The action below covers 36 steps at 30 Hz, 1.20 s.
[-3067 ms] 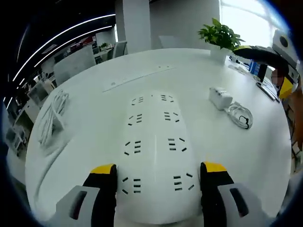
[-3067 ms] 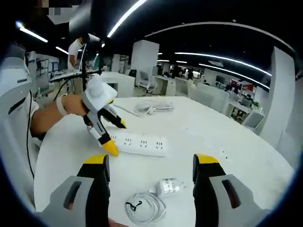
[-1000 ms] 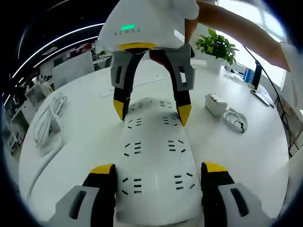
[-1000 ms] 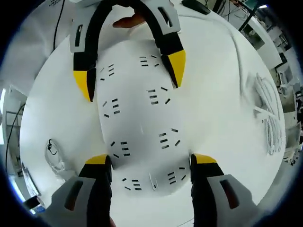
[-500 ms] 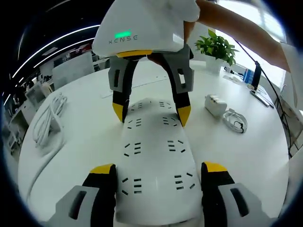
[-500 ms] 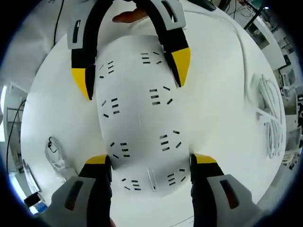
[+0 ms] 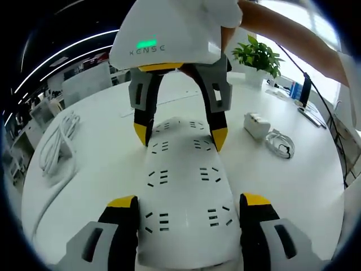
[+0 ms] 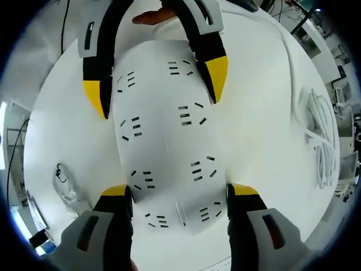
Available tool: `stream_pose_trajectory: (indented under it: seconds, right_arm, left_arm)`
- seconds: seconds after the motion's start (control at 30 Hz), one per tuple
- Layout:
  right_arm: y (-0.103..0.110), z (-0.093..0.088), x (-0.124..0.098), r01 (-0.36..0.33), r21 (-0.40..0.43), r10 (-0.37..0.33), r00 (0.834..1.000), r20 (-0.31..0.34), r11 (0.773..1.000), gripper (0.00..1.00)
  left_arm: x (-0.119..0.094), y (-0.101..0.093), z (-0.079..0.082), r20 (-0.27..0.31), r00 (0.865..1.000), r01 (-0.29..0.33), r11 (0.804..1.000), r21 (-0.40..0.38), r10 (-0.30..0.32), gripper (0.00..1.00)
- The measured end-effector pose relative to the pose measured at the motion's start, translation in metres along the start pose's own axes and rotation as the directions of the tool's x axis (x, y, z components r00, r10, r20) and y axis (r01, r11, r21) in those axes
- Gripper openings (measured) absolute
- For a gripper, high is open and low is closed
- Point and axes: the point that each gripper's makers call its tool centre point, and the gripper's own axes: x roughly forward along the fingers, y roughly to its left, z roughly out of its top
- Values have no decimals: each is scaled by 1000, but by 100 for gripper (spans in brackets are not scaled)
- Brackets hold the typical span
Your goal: Straighten the power strip on the desk, plug the charger into it
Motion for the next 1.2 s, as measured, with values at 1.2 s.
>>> stream_pose_trajectory:
  seconds: [1.2]
  right_arm:
    - [0, 4, -1, 6, 23, -8, 997, 77, 1000, 66]
  left_arm:
    - [-3, -1, -3, 17, 1000, 11, 1000, -2, -11, 74]
